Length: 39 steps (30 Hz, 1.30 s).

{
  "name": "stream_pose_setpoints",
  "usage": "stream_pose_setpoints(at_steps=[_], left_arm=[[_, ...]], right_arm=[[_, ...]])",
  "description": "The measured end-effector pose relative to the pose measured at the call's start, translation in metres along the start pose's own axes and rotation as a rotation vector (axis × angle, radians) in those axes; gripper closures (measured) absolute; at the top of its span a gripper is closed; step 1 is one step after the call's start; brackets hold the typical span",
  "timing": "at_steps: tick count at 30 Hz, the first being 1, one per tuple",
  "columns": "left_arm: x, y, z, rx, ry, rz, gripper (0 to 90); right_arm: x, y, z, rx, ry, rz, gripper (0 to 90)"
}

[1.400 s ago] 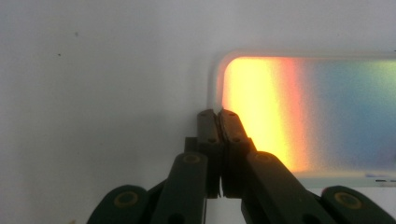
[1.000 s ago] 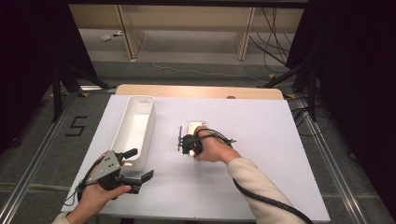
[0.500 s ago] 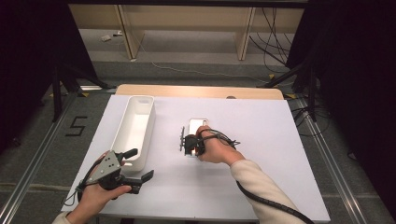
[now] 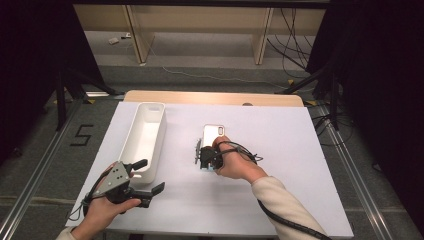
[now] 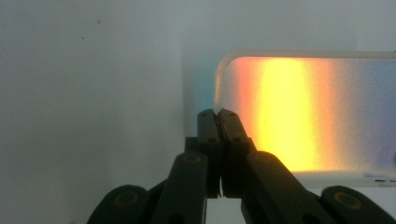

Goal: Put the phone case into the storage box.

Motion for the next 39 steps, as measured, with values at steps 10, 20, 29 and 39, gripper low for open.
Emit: stream_pose_setpoints(at_steps=[10,20,29,39], left_arm=[[0.0,0.0,0.0,0.002,-0.002,-0.001,5.0],[0.0,-0.001,0.0,0.002,0.002,-0.007,5.0],[0.001,-0.001,0.0,0.001,0.003,-0.008,5.2],[0.005,0.004,0.002,-0.009,0.001,0.012,6.7]], right_arm=[[-0.015,-0.002,-0.008,0.048,-0.036,0.03,89.6],[-0.022,-0.003,-0.015,0.01,-0.062,0.052,89.6],[-0.025,-0.002,-0.023,0.023,-0.073,0.059,89.5],[-0.029,0.0,-0.026,0.012,-0.094,0.063,89.5]])
Point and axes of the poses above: each handheld gripper's, and its own axes: x roughly forward along the jaws, y roughly out of its top, z roughly to its right, the point moved 3 cm from there along x, roughly forward along the jaws, and after that the axes turned 10 degrees about z, right-handed, at the moved point
